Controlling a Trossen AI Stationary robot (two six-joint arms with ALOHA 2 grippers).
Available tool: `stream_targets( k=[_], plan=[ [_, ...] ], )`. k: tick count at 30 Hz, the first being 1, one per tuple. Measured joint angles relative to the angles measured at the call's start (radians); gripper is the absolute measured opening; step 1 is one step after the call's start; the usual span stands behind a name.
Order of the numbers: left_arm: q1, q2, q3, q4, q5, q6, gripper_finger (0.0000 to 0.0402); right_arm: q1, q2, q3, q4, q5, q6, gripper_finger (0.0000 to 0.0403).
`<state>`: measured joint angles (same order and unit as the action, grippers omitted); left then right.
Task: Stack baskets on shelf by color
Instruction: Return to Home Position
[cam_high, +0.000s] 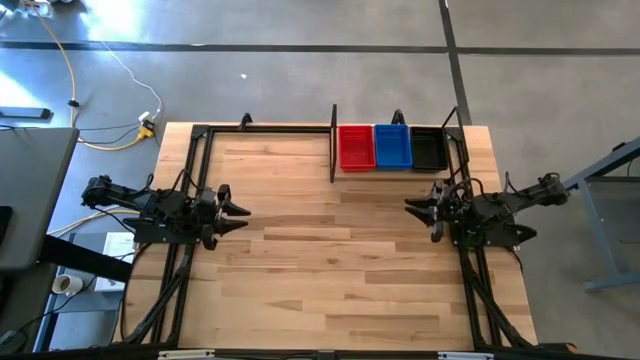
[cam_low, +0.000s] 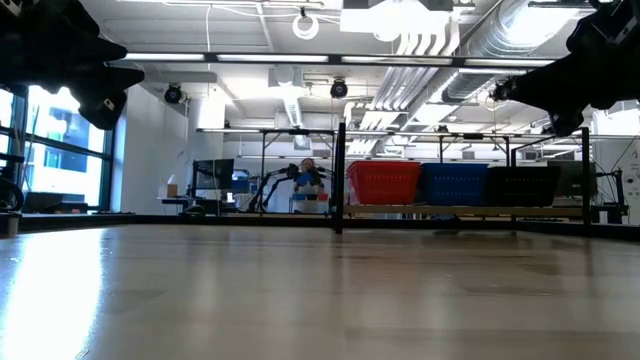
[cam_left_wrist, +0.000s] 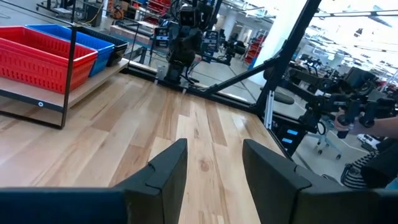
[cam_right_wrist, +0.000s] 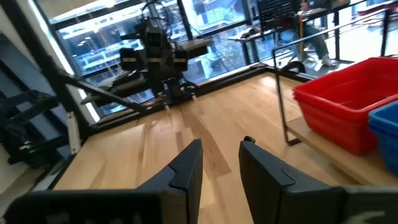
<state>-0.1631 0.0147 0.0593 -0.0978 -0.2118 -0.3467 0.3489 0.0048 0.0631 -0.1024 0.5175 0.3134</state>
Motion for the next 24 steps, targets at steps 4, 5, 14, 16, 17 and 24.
stream_targets(
  k=[4,5,14,16,17,24],
  plan=[
    [0.000,0.000,0.000,0.000,0.000,0.000,0.0145,0.000,0.002,0.000,-0.002,0.032,-0.001,0.0091],
    [0.000,0.000,0.000,0.000,0.000,0.000,0.0145,0.000,0.002,0.000,-0.002,0.032,-0.009,0.0091],
    [0.000,0.000,0.000,0.000,0.000,0.000,0.0145,0.000,0.002,0.000,-0.003,0.027,-0.052,0.0091],
    [0.000,0.000,0.000,0.000,0.000,0.000,0.0145,0.000,0.002,0.000,-0.003,0.027,-0.053,0.0091],
    [0.000,0.000,0.000,0.000,0.000,0.000,0.0145,0.000,0.002,0.000,-0.003,0.027,-0.052,0.0091],
    [0.000,0.000,0.000,0.000,0.000,0.000,0.0145,0.000,0.002,0.001,-0.004,0.025,-0.052,0.0091]
  ],
)
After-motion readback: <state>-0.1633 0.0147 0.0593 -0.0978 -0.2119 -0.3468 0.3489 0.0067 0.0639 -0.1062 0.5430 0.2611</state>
